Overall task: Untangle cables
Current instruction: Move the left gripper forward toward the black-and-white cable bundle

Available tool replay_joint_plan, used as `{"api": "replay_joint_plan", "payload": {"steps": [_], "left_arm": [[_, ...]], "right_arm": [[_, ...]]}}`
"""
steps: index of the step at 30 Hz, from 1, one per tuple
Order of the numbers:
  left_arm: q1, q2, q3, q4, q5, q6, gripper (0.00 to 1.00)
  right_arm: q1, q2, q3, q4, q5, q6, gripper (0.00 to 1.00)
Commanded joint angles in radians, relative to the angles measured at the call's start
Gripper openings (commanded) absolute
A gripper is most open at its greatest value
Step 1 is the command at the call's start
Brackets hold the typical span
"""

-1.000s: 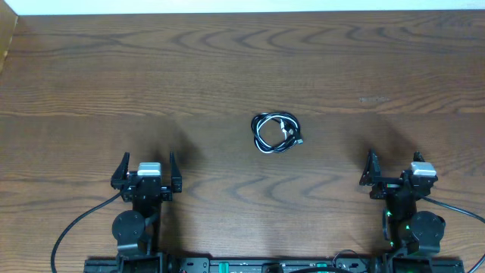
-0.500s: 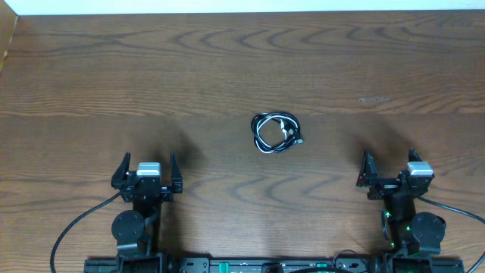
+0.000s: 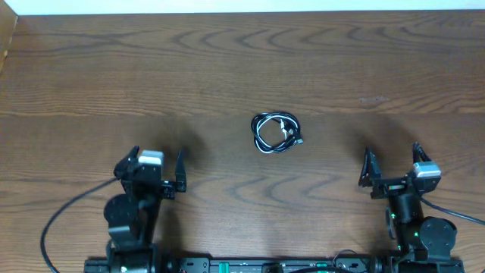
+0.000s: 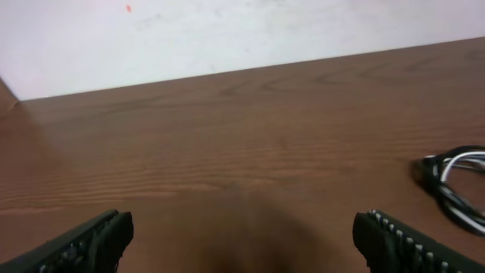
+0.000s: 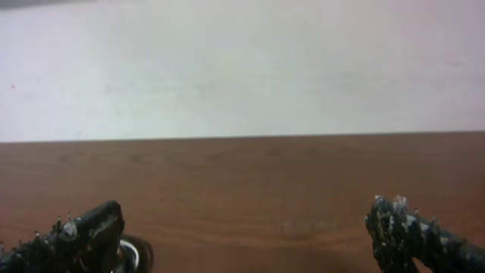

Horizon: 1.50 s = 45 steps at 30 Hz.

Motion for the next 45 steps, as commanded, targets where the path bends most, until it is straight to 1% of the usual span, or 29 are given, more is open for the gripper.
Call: {"api": "replay_joint_plan", "payload": {"steps": [1, 4, 7, 11, 15, 19, 25, 31, 35, 39, 45], "left_arm": [[0.004, 0.129, 0.126, -0.042, 0.035, -0.040, 0.98], [0.004, 0.257, 0.248, -0.113, 0.035, -0.077, 0.98], [0.004, 0.374, 0.378, -0.196, 0.035, -0.117, 0.98], [0.002, 0.519, 0.564, -0.339, 0.035, -0.169, 0.98], [-0.024, 0.625, 0.700, -0.421, 0.043, -0.220, 0.98], [-0.066, 0.723, 0.796, -0.441, 0.102, -0.219, 0.98], [-0.160, 0.892, 0.930, -0.506, 0.106, -0.239, 0.98], [-0.279, 1.119, 1.104, -0.614, 0.105, -0.246, 0.98], [-0.346, 1.231, 1.169, -0.636, 0.108, -0.247, 0.98], [-0.415, 1.305, 1.170, -0.602, 0.114, -0.250, 0.98], [-0.482, 1.347, 1.166, -0.615, 0.150, -0.253, 0.98]], "right_arm": [[0.004, 0.063, 0.073, 0.002, -0.026, 0.003, 0.99], [0.004, 0.148, 0.136, 0.001, -0.030, 0.003, 0.99], [0.004, 0.270, 0.225, -0.003, -0.047, -0.001, 0.99], [0.004, 0.443, 0.362, -0.056, -0.088, -0.019, 0.99], [0.004, 0.613, 0.513, -0.151, -0.121, -0.031, 0.99], [0.004, 0.773, 0.667, -0.251, -0.187, -0.047, 0.99], [0.004, 0.989, 0.891, -0.435, -0.276, -0.045, 0.99], [0.004, 1.178, 1.079, -0.627, -0.317, -0.064, 0.99], [0.004, 1.262, 1.151, -0.700, -0.324, -0.068, 0.99], [0.004, 1.298, 1.154, -0.678, -0.362, -0.068, 0.99], [0.005, 1.304, 1.154, -0.665, -0.377, -0.067, 0.99]]}}
